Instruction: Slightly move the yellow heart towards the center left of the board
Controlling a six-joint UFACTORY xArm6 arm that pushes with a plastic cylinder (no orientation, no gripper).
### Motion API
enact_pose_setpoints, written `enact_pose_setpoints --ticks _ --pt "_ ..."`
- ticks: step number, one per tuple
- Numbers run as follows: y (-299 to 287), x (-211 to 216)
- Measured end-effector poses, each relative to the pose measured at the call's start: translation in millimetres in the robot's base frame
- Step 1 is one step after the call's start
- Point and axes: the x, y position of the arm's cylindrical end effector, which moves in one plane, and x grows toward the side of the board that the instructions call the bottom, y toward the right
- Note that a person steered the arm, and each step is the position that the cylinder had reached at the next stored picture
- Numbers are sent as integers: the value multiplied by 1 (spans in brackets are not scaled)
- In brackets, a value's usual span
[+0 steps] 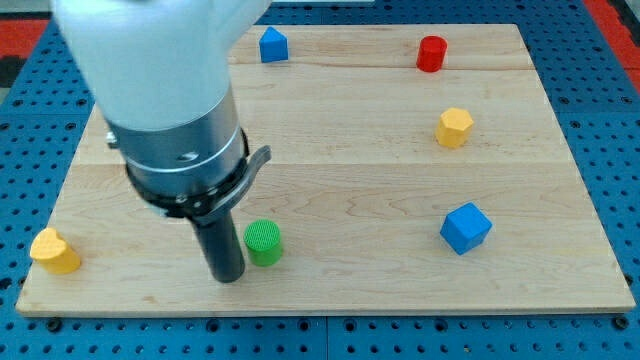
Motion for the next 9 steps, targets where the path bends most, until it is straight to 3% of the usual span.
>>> enact_pose_setpoints --ticks 2,3,4,5,7,8,9 --pt "-14 31" --pt "-52 34" --pt "-154 26" --pt "-188 10" --pt "-172 -30" --pt "-207 -32" --pt "-191 -45"
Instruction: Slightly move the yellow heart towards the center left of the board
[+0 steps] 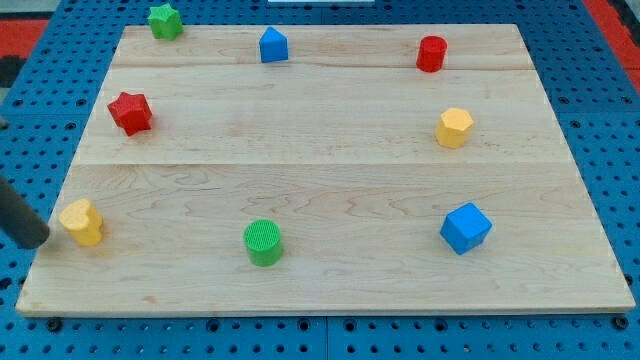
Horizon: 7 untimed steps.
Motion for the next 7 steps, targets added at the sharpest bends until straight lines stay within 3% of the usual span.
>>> enact_pose_setpoints --ticks 1,2,3,5,6,7 --pt "26 -4" --pt "5 -15" --pt "-16 -76" --pt "34 -196" --pt "71 -202" --pt "83 -179"
